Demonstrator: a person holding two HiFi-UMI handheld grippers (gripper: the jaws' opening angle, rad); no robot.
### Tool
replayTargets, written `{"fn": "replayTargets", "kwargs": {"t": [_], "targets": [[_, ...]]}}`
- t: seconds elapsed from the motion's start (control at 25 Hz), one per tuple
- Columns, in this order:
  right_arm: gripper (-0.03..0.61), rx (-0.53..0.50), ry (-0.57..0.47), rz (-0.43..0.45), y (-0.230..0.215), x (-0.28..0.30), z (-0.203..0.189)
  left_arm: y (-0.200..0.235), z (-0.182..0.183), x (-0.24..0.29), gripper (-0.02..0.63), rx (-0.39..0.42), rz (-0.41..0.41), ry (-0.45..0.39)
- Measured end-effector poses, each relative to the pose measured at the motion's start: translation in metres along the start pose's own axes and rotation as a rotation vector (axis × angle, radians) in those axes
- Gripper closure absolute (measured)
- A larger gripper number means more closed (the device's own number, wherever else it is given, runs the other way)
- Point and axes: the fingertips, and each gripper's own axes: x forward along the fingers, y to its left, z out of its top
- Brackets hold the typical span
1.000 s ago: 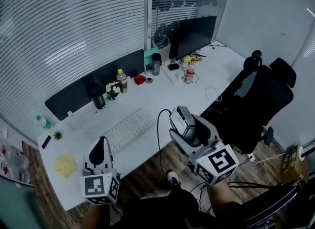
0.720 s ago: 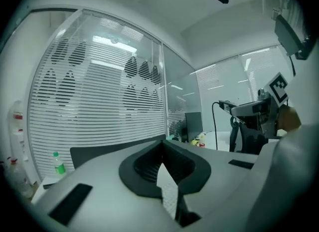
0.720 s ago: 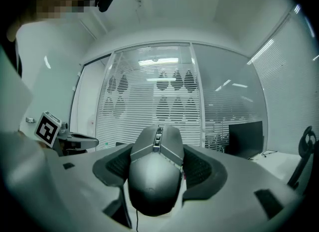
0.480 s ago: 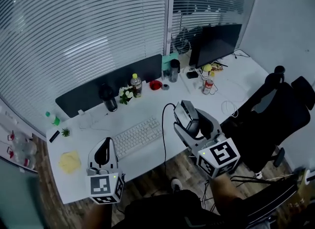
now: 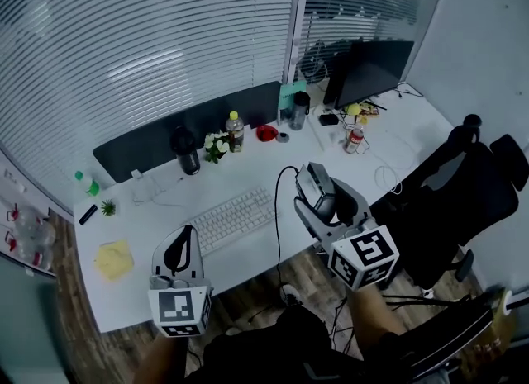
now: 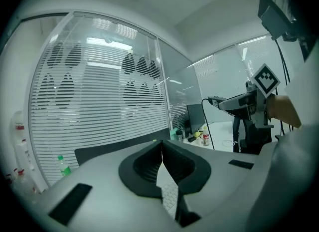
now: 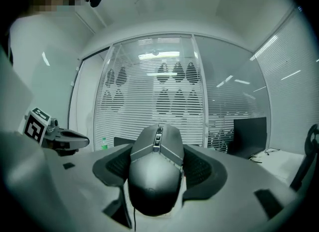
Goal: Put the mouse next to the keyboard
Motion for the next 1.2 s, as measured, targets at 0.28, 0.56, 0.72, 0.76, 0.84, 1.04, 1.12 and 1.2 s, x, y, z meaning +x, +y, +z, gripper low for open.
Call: {"fn": "replayTargets", "kwargs": {"t": [0.28,0.56,0.72,0.76,0.84,1.04,1.12,1.2], "targets": [[0.282,0.003,0.033,0.101,-0.031,0.034,-0.013,-0.011,-0.002,0.024,0.584,-0.096,0.090,0.021],[0.284,-0.023,0.061,0.194,-0.070,0.074,-0.030,-0.041,-0.008,0.048,0.584,-0.135,0.143,0.040],[0.282,0.026,0.084,0.232,-0.092,0.091,-0.046,-0.048,-0.019,0.054,0.584,-0.159,0.204,0.095],[0.282,0.033,0.088,0.238,-0.096,0.096,-0.051,-0.050,-0.020,0.054,0.584,-0.165,0.217,0.097],[0.282,0.036,0.100,0.243,-0.105,0.105,-0.061,-0.053,-0.022,0.054,0.584,-0.158,0.254,0.102],[0.282,0.034,0.149,0.265,-0.126,0.132,-0.093,-0.062,-0.031,0.063,0.584,-0.145,0.340,0.154],[0.282,0.028,0.169,0.279,-0.131,0.142,-0.108,-0.065,-0.040,0.064,0.584,-0.149,0.364,0.177],[0.282,0.025,0.192,0.285,-0.135,0.153,-0.125,-0.067,-0.046,0.068,0.584,-0.133,0.379,0.190]]}}
